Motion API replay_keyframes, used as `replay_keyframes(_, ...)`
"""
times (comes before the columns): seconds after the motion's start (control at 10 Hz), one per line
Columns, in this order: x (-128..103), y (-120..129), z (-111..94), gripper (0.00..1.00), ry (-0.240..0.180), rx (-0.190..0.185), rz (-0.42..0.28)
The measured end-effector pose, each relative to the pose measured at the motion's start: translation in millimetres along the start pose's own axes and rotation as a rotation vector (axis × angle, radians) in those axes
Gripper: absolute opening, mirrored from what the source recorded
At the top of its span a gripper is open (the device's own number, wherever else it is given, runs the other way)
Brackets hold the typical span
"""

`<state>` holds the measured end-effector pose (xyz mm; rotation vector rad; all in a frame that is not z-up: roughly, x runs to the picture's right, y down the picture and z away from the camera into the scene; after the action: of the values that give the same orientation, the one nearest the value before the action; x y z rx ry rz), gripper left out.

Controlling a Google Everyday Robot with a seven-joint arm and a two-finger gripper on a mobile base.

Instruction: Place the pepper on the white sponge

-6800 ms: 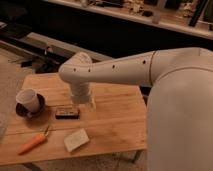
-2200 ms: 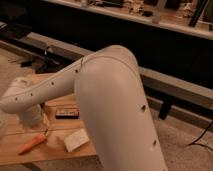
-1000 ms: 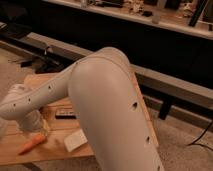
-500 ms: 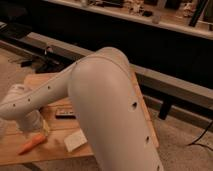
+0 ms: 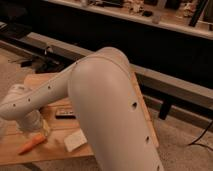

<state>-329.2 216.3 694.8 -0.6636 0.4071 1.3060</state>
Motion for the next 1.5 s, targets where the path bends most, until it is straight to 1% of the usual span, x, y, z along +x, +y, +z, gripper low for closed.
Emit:
replay_keyframes(0.5,-1.8,-0.3,1.6,0.65,-0.003,-0.002,-0.001)
replay_keyframes(0.6,-9.3,-3.9,7.8,0.65,-0.018,-0.002,-0.015)
replay_keyframes(0.7,-16.5,-6.6,13.0,0.65,-0.033,-0.007,-0.042)
replay_keyframes(0.9,-23.1,-8.8,22.4,0.65,-0.046,-0.023,-0.15)
replay_keyframes(1.1,-23.0,-10.1,20.6,0.65,-0.051,-0.032,-0.268)
replay_keyframes(1.3,-21.5,-10.6,19.1,0.65,-0.042,-0.039,-0.315)
replay_keyframes(1.4,-20.1,-11.0,19.9,0.65,-0.033,-0.042,-0.32)
replay_keyframes(1.5,-18.1,-12.0,22.5,0.65,-0.015,-0.042,-0.32)
